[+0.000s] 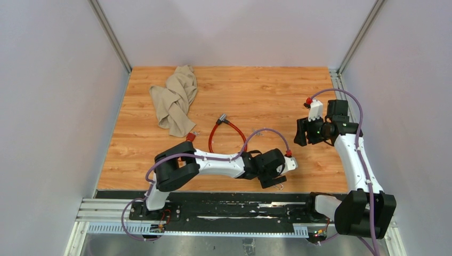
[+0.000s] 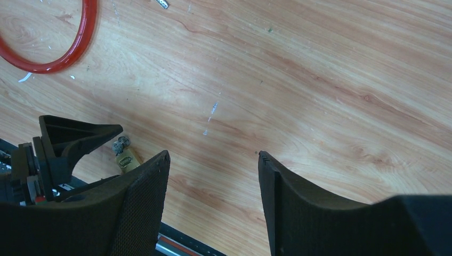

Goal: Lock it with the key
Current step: Pick up the lock from the center of the board.

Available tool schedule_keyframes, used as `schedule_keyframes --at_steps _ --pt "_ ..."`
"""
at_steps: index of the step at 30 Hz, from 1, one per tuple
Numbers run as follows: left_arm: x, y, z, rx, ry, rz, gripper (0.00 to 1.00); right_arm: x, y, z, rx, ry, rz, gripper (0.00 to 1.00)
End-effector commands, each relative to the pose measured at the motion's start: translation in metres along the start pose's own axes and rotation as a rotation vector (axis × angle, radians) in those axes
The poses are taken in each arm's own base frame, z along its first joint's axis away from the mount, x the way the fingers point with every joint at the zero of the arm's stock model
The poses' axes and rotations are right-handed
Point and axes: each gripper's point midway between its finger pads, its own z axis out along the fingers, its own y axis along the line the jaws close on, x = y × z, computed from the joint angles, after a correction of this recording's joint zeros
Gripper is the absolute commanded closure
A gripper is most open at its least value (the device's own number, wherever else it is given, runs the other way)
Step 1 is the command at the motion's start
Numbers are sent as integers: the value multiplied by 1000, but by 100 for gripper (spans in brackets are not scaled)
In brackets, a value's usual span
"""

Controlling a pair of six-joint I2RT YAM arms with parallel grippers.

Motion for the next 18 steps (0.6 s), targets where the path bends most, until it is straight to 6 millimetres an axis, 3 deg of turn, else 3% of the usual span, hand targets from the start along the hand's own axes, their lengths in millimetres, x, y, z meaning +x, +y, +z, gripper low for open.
schedule_keyframes --at_steps 1,11,18 --pt "16 -17 11 132 30 209 23 6 0 0 -17 14 8 39" --pt "8 -1 9 298 -7 337 27 5 4 -1 -32 7 -1 39" --pt "9 -6 15 352 -7 351 30 7 5 -1 -36 11 0 39"
